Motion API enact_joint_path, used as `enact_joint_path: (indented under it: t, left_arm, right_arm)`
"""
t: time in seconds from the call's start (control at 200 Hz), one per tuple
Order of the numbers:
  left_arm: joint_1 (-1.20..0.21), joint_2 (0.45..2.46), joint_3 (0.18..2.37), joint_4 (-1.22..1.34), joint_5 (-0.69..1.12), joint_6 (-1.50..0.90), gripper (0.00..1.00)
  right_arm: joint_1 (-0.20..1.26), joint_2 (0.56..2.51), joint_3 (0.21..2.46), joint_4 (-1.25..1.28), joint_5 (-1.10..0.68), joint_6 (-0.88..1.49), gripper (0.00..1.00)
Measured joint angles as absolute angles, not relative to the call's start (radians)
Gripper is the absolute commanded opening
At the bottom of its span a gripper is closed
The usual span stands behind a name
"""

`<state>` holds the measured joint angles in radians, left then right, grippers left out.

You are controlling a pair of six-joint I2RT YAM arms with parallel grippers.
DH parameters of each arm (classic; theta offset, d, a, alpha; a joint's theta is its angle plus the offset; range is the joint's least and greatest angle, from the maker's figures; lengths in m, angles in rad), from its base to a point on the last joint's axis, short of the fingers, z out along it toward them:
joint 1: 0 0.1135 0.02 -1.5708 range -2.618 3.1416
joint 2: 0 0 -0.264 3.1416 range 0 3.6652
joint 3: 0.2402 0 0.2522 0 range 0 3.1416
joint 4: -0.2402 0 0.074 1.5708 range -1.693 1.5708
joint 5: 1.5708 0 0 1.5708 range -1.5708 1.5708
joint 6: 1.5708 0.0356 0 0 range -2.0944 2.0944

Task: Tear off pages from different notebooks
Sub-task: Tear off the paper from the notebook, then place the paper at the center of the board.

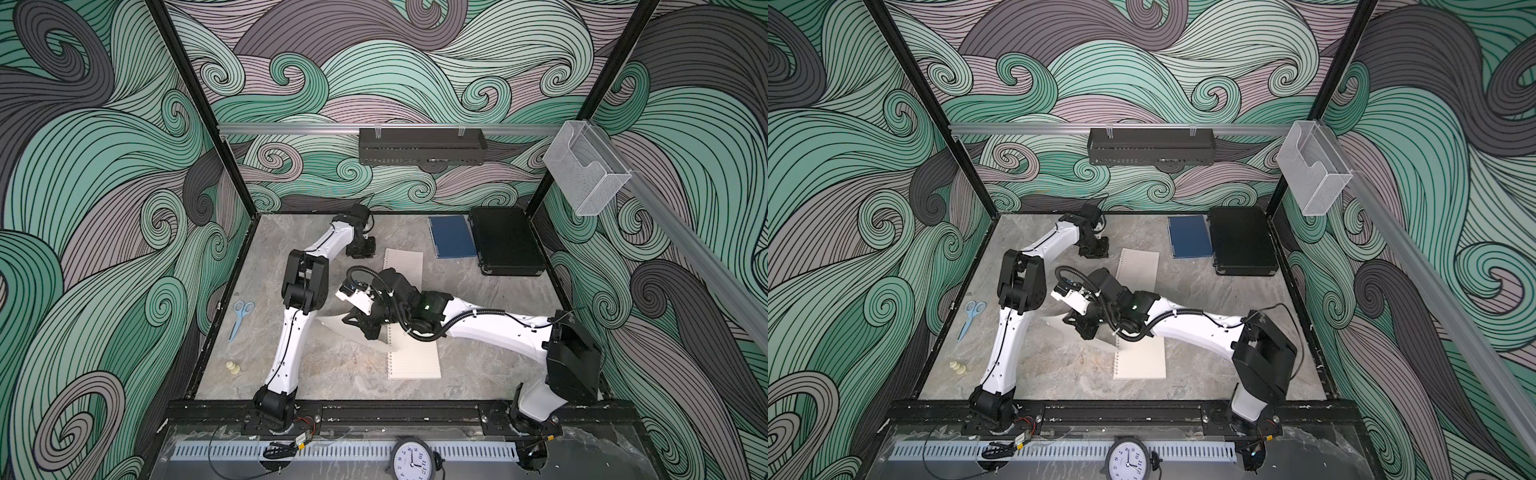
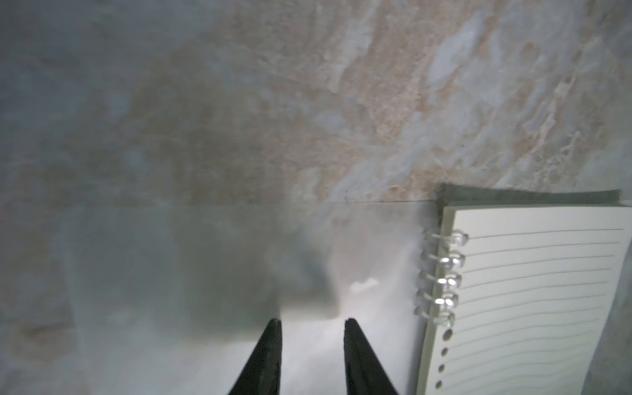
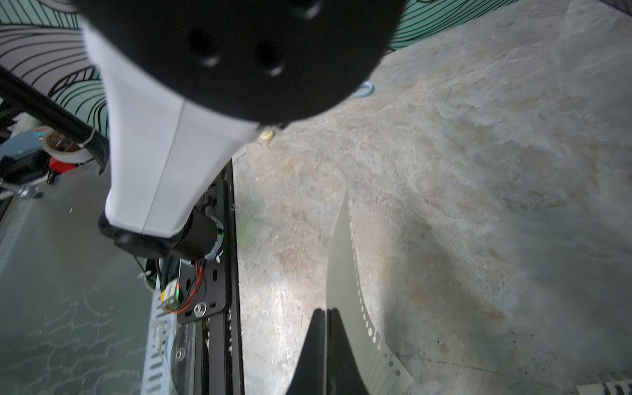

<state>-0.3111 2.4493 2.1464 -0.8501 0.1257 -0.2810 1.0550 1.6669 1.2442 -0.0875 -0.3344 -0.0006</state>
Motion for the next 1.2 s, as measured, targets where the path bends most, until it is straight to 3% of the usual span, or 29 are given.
enact_joint_path:
  t: [0.35,0.505,0.701,1.196]
  left_arm:
    - [-0.035,1.927,1.874,-0.783,0.088,-0.322,0.41]
    - [-0.009,1.743,1.710,-0.740,0.020,-0.342,0.43]
    - [-0.012,1.663,1.568,-0.738,-0.034,-0.353,0.44]
    - [-0.012,1.488,1.468,-0.746,-0.068,-0.355,0.47]
  right_arm:
    - [0.950,1.836,1.473,-0.115,-0.307,0.062,0.00]
    - [0.931,1.954,1.626,-0.115,-0.311,0.104,0.00]
    - [0.924,2.132,1.832,-0.108,-0.327,0.179,0.00]
    - [0.867,2.592,2.329,-0.036,-0.463,0.438,0.00]
